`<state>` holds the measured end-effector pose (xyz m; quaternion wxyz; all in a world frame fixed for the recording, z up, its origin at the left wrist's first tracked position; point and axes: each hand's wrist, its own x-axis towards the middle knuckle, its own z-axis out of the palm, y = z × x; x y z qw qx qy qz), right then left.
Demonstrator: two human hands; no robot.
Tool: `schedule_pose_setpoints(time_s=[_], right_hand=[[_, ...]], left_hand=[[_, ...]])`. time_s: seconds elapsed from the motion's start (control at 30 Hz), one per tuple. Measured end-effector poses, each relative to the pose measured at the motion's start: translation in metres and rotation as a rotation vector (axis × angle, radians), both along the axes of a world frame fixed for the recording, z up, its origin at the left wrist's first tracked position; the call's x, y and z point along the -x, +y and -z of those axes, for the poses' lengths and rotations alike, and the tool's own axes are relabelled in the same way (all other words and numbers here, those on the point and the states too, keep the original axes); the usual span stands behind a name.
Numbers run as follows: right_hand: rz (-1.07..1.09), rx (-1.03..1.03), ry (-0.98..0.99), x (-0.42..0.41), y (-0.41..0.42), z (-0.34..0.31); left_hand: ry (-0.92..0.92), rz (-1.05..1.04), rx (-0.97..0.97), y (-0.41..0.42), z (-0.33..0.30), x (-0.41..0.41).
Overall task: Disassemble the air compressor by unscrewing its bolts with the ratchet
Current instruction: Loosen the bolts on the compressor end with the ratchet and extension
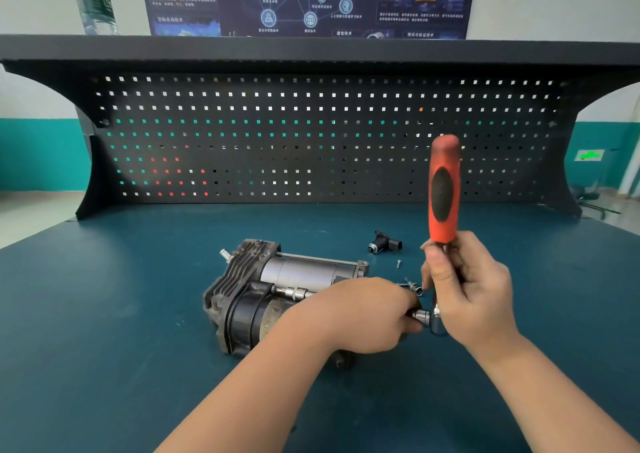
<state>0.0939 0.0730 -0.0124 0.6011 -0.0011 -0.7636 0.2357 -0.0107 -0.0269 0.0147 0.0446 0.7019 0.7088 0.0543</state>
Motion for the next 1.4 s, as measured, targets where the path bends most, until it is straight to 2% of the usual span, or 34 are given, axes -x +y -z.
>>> schedule_pose_setpoints(time_s=[0.1,0.2,0.33,0.4,0.5,0.57,0.67,0.7,0.73,0.77,0.83,0.9,0.97,1.0,1.03,1.1,1.17,1.3,1.37,1.4], right_hand=[[-0.026,0.115,0.010,0.002,0.002,0.002],[-0.035,0.125,0.015,0.003,0.004,0.005],[-0.038,0.030,0.022,0.002,0.002,0.004],[-0.035,0.053,0.005,0.002,0.001,0.004],[-0.008,0.339,-0.059,0.007,0.008,0.001],[0.042,0.640,-0.173,0.011,0.019,0.000],[-0.085,1.218,-0.264,0.014,0.032,0.007],[-0.112,1.300,-0.258,0.015,0.031,0.008],[-0.101,1.284,-0.244,0.016,0.031,0.010],[-0.060,1.181,-0.213,0.017,0.030,0.010],[0.041,0.799,-0.086,0.015,0.021,0.006],[0.077,0.308,0.053,0.009,0.008,-0.001],[0.150,-0.173,0.093,0.002,0.001,0.000],[0.190,-0.324,0.100,0.000,0.001,0.003],[0.211,-0.366,0.096,0.000,0.002,0.004],[0.159,-0.193,0.070,0.000,0.002,0.004],[0.065,0.159,0.020,0.002,0.002,-0.001],[0.034,0.916,-0.238,0.013,0.021,-0.004],[-0.142,1.300,-0.232,0.016,0.026,0.002],[-0.181,1.376,-0.233,0.016,0.026,0.006]], left_hand=[[0.054,0.008,0.002,0.001,0.001,0.001],[0.118,0.027,-0.061,0.002,0.000,0.001],[0.056,0.033,-0.104,0.000,0.001,0.005],[-0.022,0.026,-0.101,0.000,0.003,0.005],[-0.086,0.030,-0.108,0.000,0.006,0.004],[-0.130,0.036,-0.132,-0.001,0.006,0.005],[-0.176,0.038,-0.174,-0.002,0.006,0.006],[-0.181,0.040,-0.174,-0.001,0.007,0.006],[-0.181,0.041,-0.165,-0.001,0.007,0.006],[-0.174,0.036,-0.152,0.000,0.008,0.006],[-0.140,0.013,-0.117,0.002,0.009,0.006],[-0.127,0.012,-0.091,0.003,0.008,0.006],[-0.196,0.033,-0.079,0.001,0.007,0.007],[-0.236,0.041,-0.074,0.000,0.006,0.008],[-0.253,0.044,-0.072,0.000,0.005,0.007],[-0.214,0.034,-0.084,0.000,0.006,0.006],[-0.145,0.024,-0.108,0.001,0.008,0.006],[-0.162,0.027,-0.175,-0.001,0.007,0.008],[-0.174,0.027,-0.183,-0.002,0.007,0.007],[-0.181,0.026,-0.168,-0.002,0.007,0.007]])
